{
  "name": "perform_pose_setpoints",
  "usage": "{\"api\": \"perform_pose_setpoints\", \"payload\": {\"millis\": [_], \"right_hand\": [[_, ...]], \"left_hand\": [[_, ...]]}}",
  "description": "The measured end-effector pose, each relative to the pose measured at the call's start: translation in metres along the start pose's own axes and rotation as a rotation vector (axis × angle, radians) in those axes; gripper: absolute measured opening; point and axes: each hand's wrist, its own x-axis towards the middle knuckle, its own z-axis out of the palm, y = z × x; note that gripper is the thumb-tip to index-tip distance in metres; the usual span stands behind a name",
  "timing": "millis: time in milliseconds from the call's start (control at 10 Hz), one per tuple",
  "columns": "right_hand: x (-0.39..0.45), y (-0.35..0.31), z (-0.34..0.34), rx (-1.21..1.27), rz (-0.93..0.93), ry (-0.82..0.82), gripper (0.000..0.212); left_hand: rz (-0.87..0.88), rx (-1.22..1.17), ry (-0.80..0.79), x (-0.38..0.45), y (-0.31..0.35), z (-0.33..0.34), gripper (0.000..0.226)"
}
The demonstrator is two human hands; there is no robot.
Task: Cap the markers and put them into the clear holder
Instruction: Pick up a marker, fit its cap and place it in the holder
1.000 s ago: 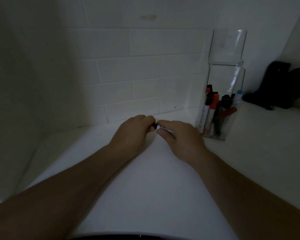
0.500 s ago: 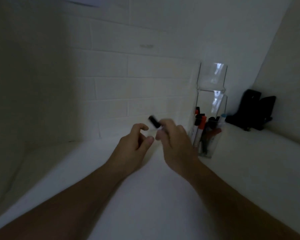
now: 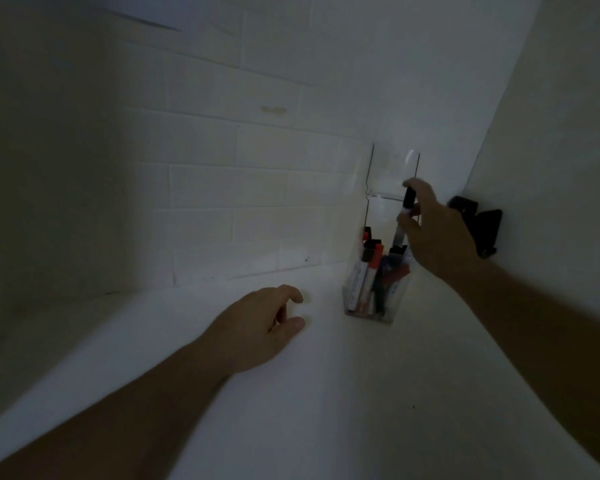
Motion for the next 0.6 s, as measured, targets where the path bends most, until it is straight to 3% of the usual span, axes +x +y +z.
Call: {"api": "perform_pose_setpoints", "payload": {"millis": [200, 300, 400, 500, 600], "right_hand": [[0.008, -0.008, 0.003, -0.155, -0.083, 0.116, 0.036], [0.010, -0.007, 0.003, -0.169, -0.039, 0.045, 0.033], [0.007, -0.004, 0.004, -0.307, -0.068, -0.097, 0.027], [0.008, -0.003, 0.008, -0.607, -0.204, -0.512, 0.040], [-0.001, -0.009, 0.009, -0.663, -0.182, -0.540, 0.046]], "left_hand": [[0.052, 0.110, -0.014, 0.000, -0.004, 0.005, 0.026], [0.060, 0.127, -0.016, 0.000, -0.002, 0.006, 0.028], [0.064, 0.138, -0.014, 0.000, -0.001, 0.006, 0.027], [0.096, 0.188, 0.013, -0.001, 0.000, 0.007, 0.025], [0.089, 0.221, -0.010, -0.002, 0.002, 0.006, 0.023]]}}
